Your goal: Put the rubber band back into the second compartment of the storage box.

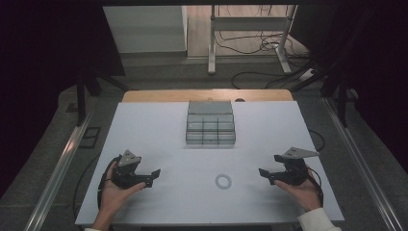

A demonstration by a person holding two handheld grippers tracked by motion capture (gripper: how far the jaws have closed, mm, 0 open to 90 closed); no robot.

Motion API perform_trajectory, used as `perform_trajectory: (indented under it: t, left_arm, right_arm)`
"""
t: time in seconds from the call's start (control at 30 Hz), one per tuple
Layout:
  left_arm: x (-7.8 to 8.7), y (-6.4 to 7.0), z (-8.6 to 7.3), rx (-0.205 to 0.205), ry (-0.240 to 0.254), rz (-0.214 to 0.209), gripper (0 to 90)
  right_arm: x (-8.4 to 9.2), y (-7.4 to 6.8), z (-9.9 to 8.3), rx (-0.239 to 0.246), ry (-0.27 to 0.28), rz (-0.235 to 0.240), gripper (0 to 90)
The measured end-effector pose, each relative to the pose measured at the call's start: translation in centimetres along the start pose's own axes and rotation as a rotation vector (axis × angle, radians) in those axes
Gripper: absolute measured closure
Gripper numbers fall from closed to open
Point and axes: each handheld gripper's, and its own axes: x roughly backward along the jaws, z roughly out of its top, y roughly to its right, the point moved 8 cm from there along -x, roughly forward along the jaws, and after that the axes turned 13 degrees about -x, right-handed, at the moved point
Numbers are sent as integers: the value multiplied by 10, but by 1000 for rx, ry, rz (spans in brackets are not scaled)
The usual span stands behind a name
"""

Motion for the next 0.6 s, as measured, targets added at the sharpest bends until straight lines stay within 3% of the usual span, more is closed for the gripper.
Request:
perform_trajectory:
  t: [0.6]
  left_arm:
    - [2,2,1,-5,7,-2,92]
  right_arm:
    - [1,0,1,5,2,-18,136]
